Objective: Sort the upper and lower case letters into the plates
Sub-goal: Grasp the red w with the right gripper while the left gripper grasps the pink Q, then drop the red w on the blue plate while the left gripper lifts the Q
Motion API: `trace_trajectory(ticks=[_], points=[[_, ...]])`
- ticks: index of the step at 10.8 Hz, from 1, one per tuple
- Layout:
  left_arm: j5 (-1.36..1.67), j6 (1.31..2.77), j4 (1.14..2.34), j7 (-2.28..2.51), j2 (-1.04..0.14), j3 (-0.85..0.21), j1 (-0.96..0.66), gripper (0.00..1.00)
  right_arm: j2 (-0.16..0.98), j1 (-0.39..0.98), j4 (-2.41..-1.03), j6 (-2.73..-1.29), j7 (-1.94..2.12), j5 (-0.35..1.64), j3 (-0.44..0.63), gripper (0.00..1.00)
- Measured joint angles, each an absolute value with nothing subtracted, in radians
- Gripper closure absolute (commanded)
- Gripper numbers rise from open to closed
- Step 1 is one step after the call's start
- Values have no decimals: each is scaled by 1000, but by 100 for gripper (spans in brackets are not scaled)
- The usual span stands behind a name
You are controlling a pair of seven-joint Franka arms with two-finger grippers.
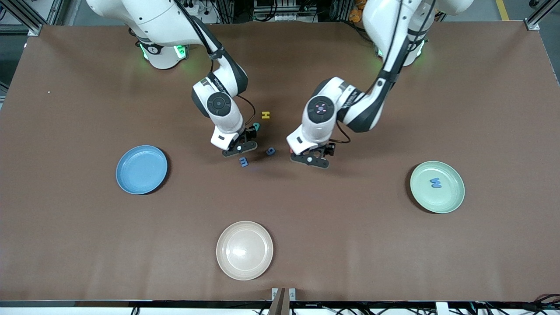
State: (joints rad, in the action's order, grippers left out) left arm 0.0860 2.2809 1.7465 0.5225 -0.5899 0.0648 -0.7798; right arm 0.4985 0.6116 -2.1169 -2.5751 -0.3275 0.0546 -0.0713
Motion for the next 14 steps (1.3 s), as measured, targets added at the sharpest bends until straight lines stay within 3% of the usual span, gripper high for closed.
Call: trace_trajectory(ticks=[1,5,7,11,14], points=[[109,2281,1723,633,-615,66,-788,9,498,612,-2117,-2575,-328,52,-71,100],[141,2281,1654,1023,-704,67,-841,10,497,611,-2116,-2572,-328,50,-70,100],[141,2281,1646,1154,-723,68,-864,16,490,606,-2113,-2544,-328,48,-62,100],[141,2280,1645,1248,-724,75,-869,24,362,514,-2100,-2333,-233,37,-52,100],[121,2280,1657,1263,-727,79,-868,28,271,306,-2100,-2158,-8,37,-48,100]])
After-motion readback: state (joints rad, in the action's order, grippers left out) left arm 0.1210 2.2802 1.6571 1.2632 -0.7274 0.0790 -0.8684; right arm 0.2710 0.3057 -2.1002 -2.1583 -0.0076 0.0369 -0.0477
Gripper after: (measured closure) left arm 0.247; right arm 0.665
